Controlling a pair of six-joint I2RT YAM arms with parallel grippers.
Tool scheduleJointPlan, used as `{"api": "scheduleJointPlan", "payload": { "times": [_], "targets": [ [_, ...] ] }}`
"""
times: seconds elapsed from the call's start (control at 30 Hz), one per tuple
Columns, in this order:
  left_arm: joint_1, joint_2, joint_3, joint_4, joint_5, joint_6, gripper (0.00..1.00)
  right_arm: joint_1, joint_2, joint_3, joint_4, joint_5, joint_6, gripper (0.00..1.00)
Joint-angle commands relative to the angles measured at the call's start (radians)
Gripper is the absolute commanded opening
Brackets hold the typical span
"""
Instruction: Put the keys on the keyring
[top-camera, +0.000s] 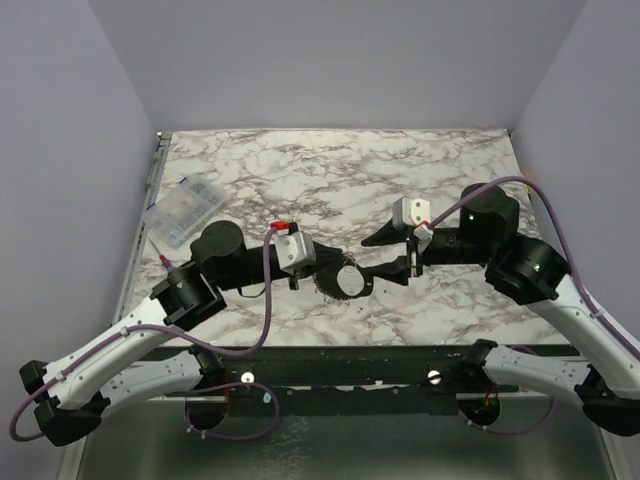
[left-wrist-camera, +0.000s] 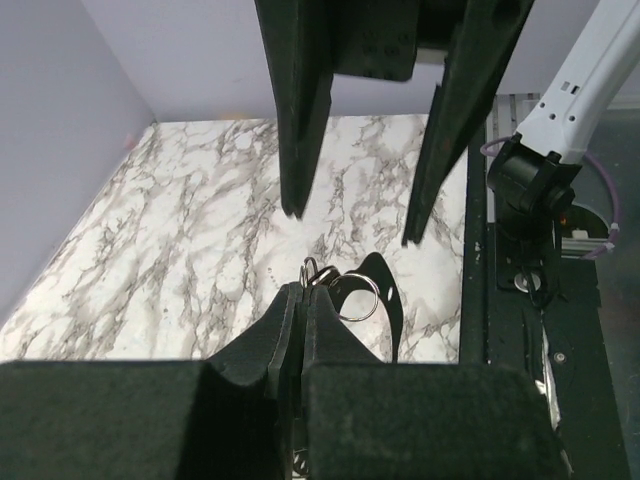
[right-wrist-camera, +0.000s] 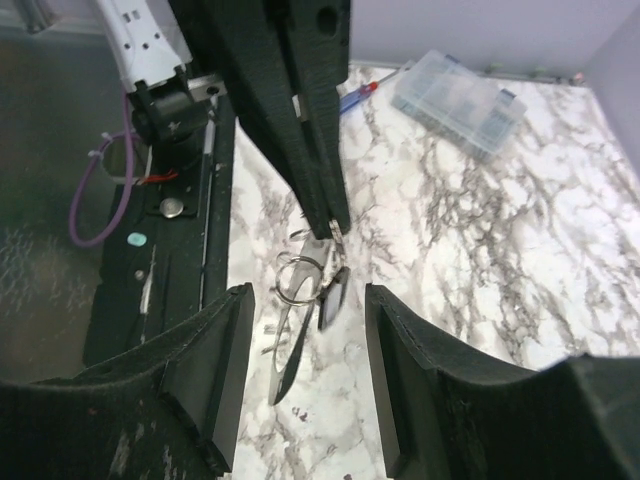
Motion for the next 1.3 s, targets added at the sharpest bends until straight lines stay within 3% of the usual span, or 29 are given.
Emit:
{"api": "scheduleJointPlan", "payload": {
  "times": [0.0, 0.13, 0.5, 0.87, 1.27],
  "targets": [
    [0.004, -0.108, -0.143, 0.288, -0.006, -0.035, 0.00, 0.004, -0.069, -0.045, 0.178, 0.083, 0.069, 0.57],
    [0.004, -0.162, -0.236, 0.453, 0.013, -0.060, 0.00, 0.004, -0.079, -0.045, 0.233, 0.108, 0.095, 0.57],
    [0.003, -0.184, -0.311, 0.658, 0.029, -0.135, 0.00, 0.004, 0.044, 0.084, 0.107, -0.015, 0.058, 0.56],
    [0.004, -0.207, -0.324, 0.693, 0.028, -0.147, 0.00, 0.004, 0.106, 0.150, 0.092, -0.118, 0.052, 0.53],
    [0.004, -0.202, -0.326, 0.722, 0.027, -0.150, 0.00, 0.004, 0.101, 0.192, 0.069, -0.109, 0.032, 0.51]
  ]
}}
